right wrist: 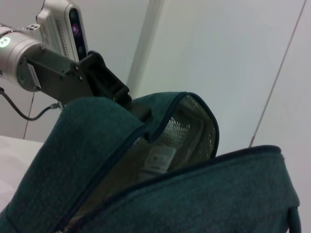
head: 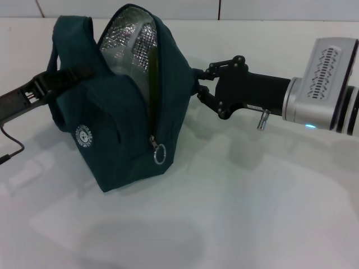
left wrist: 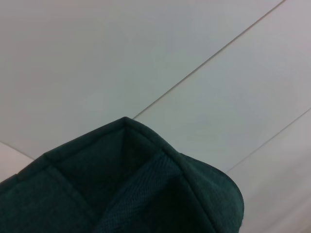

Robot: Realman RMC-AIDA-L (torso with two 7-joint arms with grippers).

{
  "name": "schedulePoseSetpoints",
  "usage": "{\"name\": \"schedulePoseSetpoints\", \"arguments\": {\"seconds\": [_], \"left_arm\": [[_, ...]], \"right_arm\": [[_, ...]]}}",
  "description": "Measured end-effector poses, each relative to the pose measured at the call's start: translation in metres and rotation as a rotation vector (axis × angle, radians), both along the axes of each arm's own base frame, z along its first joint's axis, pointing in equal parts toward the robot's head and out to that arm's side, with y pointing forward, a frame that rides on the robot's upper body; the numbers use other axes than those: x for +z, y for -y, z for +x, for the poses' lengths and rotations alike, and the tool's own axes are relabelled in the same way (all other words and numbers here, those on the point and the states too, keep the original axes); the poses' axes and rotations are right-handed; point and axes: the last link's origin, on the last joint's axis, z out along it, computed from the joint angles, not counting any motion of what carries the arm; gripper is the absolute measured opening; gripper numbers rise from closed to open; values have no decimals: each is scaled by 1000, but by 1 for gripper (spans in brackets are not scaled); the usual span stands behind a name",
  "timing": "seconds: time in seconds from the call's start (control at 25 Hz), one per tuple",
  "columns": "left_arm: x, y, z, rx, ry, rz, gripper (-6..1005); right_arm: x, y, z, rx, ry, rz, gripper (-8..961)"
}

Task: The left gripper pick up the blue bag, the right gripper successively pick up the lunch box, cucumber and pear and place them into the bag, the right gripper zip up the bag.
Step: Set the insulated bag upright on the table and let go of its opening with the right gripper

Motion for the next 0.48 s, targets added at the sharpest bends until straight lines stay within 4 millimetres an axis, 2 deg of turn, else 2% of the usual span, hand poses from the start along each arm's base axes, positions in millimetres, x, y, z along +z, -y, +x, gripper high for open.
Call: {"name": "schedulePoseSetpoints", "arguments": {"seconds": [0.16,0.4,0.48], "left_arm": [[0,0,0,0,0,0,41],[0,-1,1,-3,0,-1,41],[0,-1,2,-9,5,0,41]], "right_arm": [[1,-1,1,-2,1,15,243],[9,4,0,27,-35,78,74],[12,8,0,44,-43,100,69]]}}
